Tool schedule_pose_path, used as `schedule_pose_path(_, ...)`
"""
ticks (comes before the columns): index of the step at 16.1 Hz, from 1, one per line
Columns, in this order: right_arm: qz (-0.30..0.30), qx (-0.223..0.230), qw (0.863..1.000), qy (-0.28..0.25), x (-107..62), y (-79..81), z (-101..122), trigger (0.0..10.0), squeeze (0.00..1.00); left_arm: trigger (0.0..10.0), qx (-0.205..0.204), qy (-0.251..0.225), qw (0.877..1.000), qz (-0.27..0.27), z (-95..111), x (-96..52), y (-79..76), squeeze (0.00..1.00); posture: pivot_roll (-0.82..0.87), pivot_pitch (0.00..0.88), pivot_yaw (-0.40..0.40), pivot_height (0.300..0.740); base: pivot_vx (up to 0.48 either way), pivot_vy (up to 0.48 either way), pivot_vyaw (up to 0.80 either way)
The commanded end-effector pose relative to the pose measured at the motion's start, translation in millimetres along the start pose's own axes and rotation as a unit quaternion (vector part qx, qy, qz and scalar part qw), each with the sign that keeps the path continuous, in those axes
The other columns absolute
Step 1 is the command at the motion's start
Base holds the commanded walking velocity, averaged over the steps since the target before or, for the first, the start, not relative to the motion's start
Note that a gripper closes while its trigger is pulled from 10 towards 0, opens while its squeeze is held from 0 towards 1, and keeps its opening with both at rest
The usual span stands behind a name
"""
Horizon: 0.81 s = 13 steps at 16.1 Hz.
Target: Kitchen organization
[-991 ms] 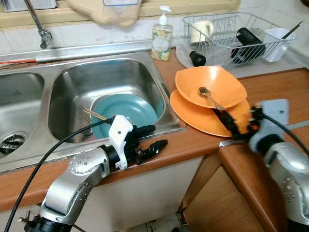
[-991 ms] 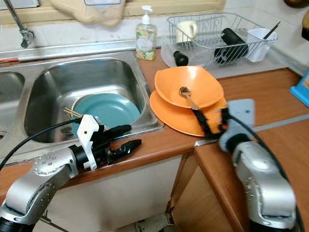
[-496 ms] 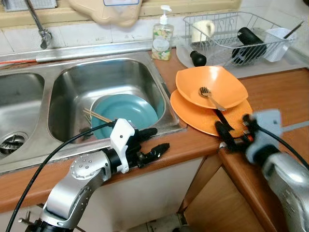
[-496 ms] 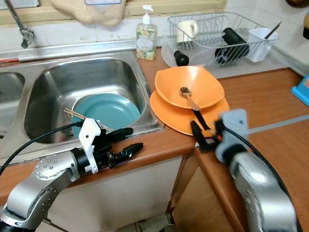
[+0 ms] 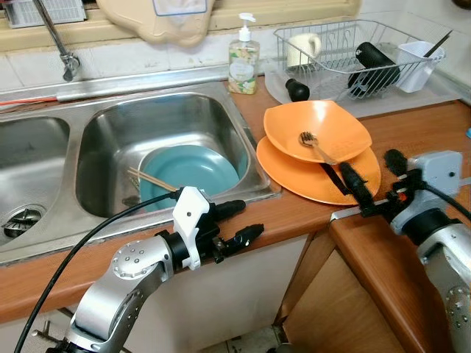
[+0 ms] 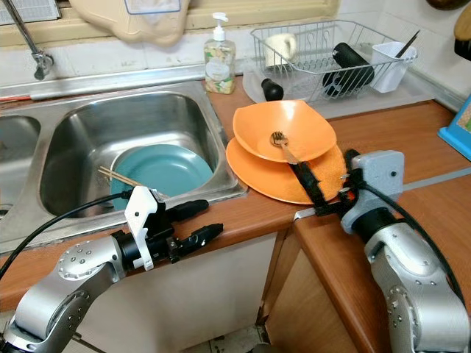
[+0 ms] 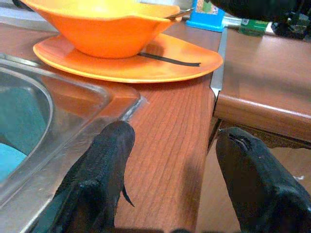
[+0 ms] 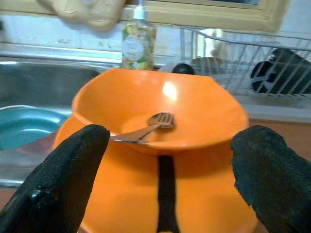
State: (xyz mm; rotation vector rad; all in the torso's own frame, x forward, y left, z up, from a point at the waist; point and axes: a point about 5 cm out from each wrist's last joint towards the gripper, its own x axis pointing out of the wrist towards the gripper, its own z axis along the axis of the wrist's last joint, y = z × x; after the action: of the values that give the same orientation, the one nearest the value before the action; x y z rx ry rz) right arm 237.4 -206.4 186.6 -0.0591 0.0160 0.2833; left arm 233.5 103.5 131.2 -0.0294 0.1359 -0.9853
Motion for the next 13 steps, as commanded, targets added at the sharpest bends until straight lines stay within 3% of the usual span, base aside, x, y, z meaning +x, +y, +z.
schedule_pose_path(1, 0.011, -0.006, 1.0, -0.007, 2.1, 1.4, 3.6, 10.0, 0.0, 10.0, 0.011, -0.001, 1.0, 0.003, 2.1, -0.9, 0.1, 0.0, -0.19, 0.0, 0.032, 0.74, 0.0, 0.0, 0.0)
schedule_pose_path(4, -0.003, -0.01, 1.0, -0.014, 2.3, -4.9, 4.9, 10.0, 0.0, 10.0, 0.011, 0.001, 1.0, 0.007, 0.3, -3.4, -0.3, 0.0, -0.18, 0.0, 0.022, 0.74, 0.0, 0.0, 0.0)
schedule_pose_path(7, -0.016, 0.038, 0.997, -0.059, -2.9, -15.6, 19.0, 10.0, 0.0, 10.0, 0.01, 0.002, 1.0, 0.006, -0.7, -2.6, -1.6, 0.0, -0.19, 0.0, 0.023, 0.74, 0.0, 0.0, 0.0)
schedule_pose_path(9, -0.023, 0.021, 0.999, -0.042, -5.7, -19.7, 15.2, 10.0, 0.0, 10.0, 0.009, 0.002, 1.0, 0.004, -1.0, -2.2, -2.0, 0.0, -0.19, 0.0, 0.025, 0.74, 0.0, 0.0, 0.0)
schedule_pose_path(10, -0.028, -0.016, 0.999, -0.008, -10.0, -24.1, 4.7, 10.0, 0.0, 10.0, 0.01, 0.003, 1.0, 0.002, -1.2, -1.7, -2.2, 0.0, -0.19, 0.0, 0.026, 0.74, 0.0, 0.0, 0.0)
schedule_pose_path(13, -0.028, -0.021, 0.999, 0.004, -11.7, -23.1, 0.5, 10.0, 0.0, 10.0, 0.011, 0.004, 1.0, 0.001, -1.3, -1.3, -2.2, 0.0, -0.19, 0.0, 0.029, 0.74, 0.0, 0.0, 0.0)
